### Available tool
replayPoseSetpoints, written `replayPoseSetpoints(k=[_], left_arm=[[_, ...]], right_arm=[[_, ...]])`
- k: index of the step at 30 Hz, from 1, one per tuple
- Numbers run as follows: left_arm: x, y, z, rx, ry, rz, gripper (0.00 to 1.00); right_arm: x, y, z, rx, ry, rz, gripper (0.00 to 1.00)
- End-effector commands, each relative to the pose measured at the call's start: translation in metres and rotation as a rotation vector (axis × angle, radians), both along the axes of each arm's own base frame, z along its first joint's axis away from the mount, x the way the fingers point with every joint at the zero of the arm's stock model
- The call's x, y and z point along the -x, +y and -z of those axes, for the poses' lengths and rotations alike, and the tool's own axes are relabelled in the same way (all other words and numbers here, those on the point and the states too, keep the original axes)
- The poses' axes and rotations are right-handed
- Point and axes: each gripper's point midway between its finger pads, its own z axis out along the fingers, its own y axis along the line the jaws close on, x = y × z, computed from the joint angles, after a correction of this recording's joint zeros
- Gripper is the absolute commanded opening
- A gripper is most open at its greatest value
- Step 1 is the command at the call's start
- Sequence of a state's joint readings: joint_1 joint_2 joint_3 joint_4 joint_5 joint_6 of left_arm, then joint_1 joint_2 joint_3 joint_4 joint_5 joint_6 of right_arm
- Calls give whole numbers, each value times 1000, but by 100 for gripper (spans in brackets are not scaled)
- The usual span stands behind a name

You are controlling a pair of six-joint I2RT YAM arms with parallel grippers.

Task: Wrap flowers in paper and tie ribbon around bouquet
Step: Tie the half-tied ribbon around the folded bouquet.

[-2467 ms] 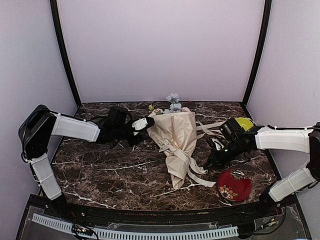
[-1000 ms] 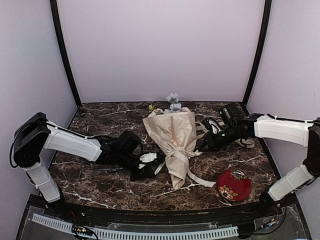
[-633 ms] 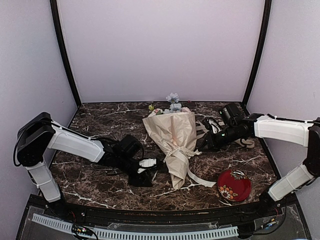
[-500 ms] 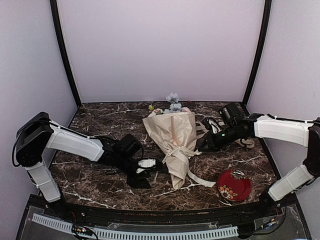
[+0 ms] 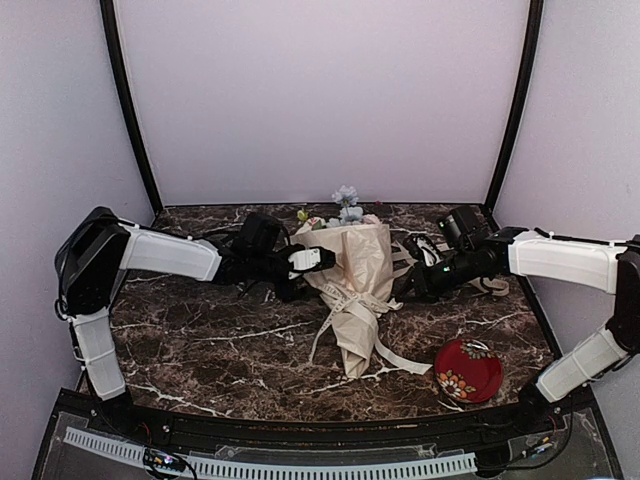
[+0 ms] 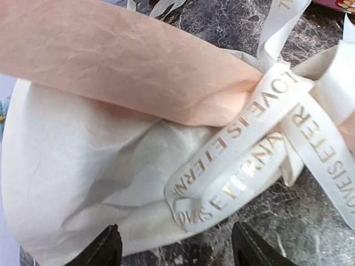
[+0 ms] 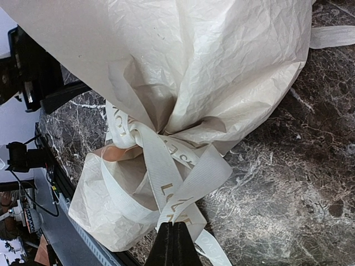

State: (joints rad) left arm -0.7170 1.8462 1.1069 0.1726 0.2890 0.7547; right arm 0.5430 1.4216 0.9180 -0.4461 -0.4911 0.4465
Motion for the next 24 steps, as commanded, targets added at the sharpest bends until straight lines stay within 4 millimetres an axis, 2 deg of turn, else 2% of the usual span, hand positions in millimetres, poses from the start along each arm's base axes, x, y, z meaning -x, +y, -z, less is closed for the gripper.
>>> replayPoseSetpoints(k=[1, 3, 7, 12, 13, 14, 16, 17, 20, 24], left_arm=[[-14, -23, -5, -18, -52, 90, 67], [-9, -28, -4, -12, -22, 126, 65], [-1, -31, 12, -41, 37, 178, 63], [2, -35, 18, -50, 89, 201, 47], [4, -36, 18, -43, 98, 211, 42], [6, -37, 17, -34, 107, 224, 33], [6, -38, 16, -27, 107, 221, 9], [3, -38, 15, -23, 101, 204, 1], [-10, -41, 8, 1, 73, 148, 0], [-31, -37, 5, 27, 46, 18, 0]], right_arm=[[-6, 3, -2, -19, -25, -2, 0], [-5, 4, -1, -19, -24, -4, 0], [-5, 4, 1, -19, -22, -6, 0], [-6, 4, 4, -12, -18, -7, 0], [-6, 4, 5, -12, -17, -7, 0], [-6, 4, 6, -11, -15, -7, 0], [-3, 2, 9, -8, -3, -5, 0], [-1, 1, 10, -6, 6, -2, 0], [11, -6, 20, -3, 38, 18, 0], [31, -12, 42, -6, 97, 42, 0]])
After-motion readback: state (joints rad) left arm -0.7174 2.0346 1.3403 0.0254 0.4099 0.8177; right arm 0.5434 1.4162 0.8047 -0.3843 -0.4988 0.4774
